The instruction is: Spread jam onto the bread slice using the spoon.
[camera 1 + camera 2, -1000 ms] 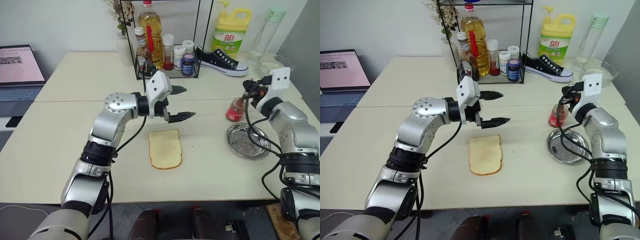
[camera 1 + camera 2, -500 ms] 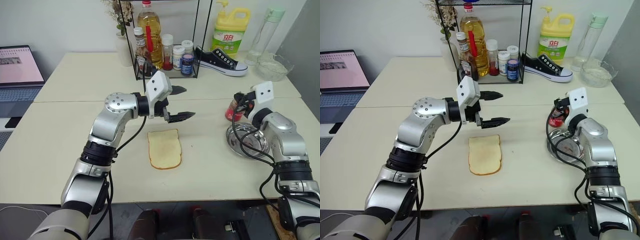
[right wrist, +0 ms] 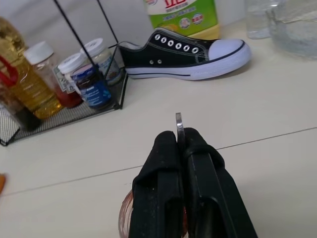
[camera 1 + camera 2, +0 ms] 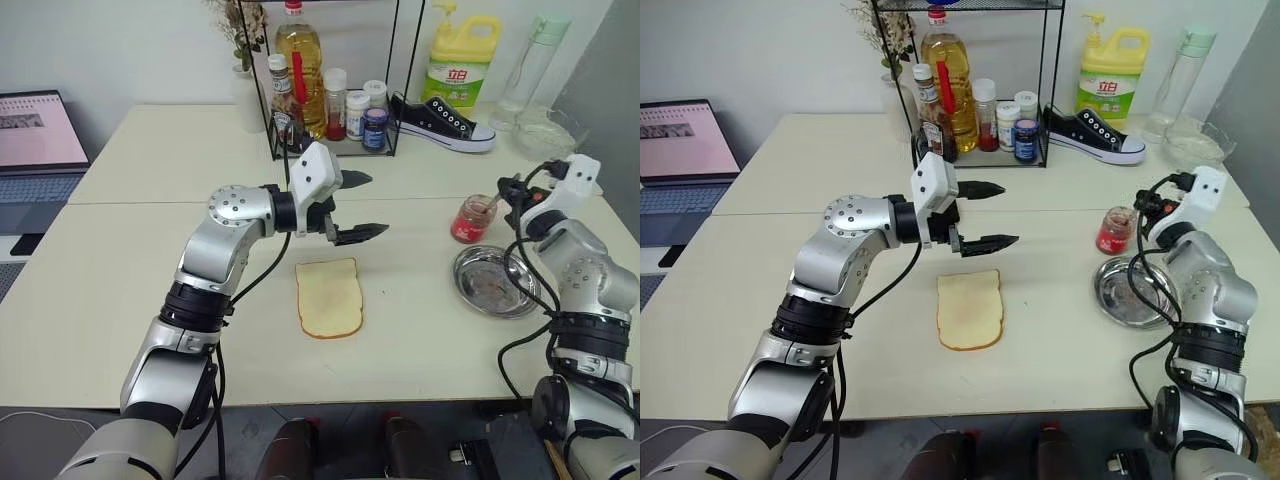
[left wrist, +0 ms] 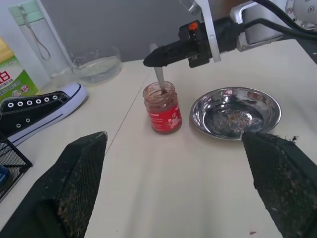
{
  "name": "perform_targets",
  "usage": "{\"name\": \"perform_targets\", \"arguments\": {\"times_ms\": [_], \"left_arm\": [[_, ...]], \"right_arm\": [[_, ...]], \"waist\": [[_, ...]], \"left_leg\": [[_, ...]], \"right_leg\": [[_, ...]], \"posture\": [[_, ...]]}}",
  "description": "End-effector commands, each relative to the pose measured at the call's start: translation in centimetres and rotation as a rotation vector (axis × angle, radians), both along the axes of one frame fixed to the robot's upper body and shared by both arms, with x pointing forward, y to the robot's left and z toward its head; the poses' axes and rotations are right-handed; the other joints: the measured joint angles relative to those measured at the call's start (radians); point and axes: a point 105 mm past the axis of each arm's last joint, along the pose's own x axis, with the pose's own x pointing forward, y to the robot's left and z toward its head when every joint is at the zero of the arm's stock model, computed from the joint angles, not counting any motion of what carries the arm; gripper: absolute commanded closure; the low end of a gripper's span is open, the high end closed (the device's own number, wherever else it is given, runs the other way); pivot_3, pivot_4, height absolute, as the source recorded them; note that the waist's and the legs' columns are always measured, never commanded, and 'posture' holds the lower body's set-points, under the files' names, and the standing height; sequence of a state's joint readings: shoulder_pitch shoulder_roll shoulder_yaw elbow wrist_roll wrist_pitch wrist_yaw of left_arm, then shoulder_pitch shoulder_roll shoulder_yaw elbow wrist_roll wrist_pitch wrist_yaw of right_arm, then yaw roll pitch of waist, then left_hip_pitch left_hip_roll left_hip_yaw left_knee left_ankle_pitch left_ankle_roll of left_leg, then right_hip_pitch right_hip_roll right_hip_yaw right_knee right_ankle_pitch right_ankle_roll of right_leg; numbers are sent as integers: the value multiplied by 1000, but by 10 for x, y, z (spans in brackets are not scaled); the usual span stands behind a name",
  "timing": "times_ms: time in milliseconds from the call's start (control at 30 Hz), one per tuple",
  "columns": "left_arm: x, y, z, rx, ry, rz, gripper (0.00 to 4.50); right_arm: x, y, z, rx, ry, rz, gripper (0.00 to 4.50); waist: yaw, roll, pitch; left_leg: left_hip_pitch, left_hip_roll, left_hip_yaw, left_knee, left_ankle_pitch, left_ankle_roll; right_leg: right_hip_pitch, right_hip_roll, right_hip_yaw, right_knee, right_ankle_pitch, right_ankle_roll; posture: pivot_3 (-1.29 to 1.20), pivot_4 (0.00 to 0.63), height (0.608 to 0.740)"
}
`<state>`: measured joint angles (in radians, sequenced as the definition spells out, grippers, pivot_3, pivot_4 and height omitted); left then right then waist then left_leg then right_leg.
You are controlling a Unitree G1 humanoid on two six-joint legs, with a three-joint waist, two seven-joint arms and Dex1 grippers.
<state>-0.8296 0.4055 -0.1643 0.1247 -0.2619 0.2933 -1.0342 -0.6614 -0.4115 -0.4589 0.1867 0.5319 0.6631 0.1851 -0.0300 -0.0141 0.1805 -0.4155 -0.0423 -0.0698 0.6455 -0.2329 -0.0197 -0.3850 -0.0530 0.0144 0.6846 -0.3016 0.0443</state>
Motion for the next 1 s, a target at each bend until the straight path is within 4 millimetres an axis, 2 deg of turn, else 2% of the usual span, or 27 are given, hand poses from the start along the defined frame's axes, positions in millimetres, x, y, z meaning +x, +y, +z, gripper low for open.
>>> {"name": "perform_targets", "arguments": {"times_ms": [33, 300, 467, 533, 633, 733, 800, 867, 933, 1000], "left_arm": [[0, 3, 10, -14, -54, 2, 0], [1, 1, 11, -17, -59, -8, 0], [3, 1, 11, -16, -62, -8, 0], [4, 2, 12, -16, -63, -6, 0], [4, 6, 14, -18, -58, -4, 0], [3, 8, 14, -18, -54, -5, 0], [-5, 23, 5, 8, -20, -8, 0], [-18, 44, -8, 50, 22, -5, 0], [-30, 60, -18, 74, 65, 19, 0], [-39, 71, -24, 99, 90, 48, 0]], "right_arm": [[-7, -6, 37, 75, -121, -21, 4485], [-17, -26, 61, 209, -185, -92, 4485], [-20, -31, 69, 275, -200, -115, 4485], [-22, -34, 74, 355, -215, -125, 4485], [-26, -29, 85, 485, -243, -87, 4485], [-28, -23, 89, 517, -242, -61, 4485], [-32, 8, 104, 516, -253, 59, 4485], [-39, 50, 118, 495, -256, 210, 4485], [-46, 87, 120, 395, -236, 327, 4485], [-52, 116, 114, 335, -210, 415, 4485]], "waist": [[0, 0, 0], [0, 0, 0], [-1, 0, 0], [-1, 0, 0], [-1, 0, 0], [-1, 0, 0], [-6, 1, 0], [-28, 3, -2], [-41, 4, -2], [-42, 4, -2]], "left_leg": [[0, 0, 0, 0, 0, 0], [0, 0, 2, 0, 0, 0], [0, 0, 3, 0, 0, 1], [0, 0, 4, 0, 0, 1], [0, 0, 4, 0, 0, 1], [0, 1, 4, 0, 0, 1], [0, 1, 4, 0, 0, 1], [0, 2, 6, -1, 0, 1], [1, 4, 5, -2, 0, 1], [0, 4, 1, -2, 0, 1]], "right_leg": [[0, 0, 0, 0, 0, 0], [-2, 0, 0, 3, 0, 0], [-3, 0, 1, 4, 0, 0], [-3, 0, 1, 4, 0, 0], [-3, 0, 1, 5, 0, 0], [-4, 0, 1, 5, 0, 0], [-4, 0, 2, 5, 0, 0], [-5, -1, 3, 6, 0, 0], [-6, -1, 4, 7, -1, -1], [-7, -1, 4, 7, -1, -2]], "posture": [[0, 150, 740], [0, 150, 740], [0, 150, 740], [0, 150, 740], [0, 150, 740], [0, 150, 740], [0, 150, 740], [0, 150, 740], [0, 150, 740], [0, 150, 740]]}}
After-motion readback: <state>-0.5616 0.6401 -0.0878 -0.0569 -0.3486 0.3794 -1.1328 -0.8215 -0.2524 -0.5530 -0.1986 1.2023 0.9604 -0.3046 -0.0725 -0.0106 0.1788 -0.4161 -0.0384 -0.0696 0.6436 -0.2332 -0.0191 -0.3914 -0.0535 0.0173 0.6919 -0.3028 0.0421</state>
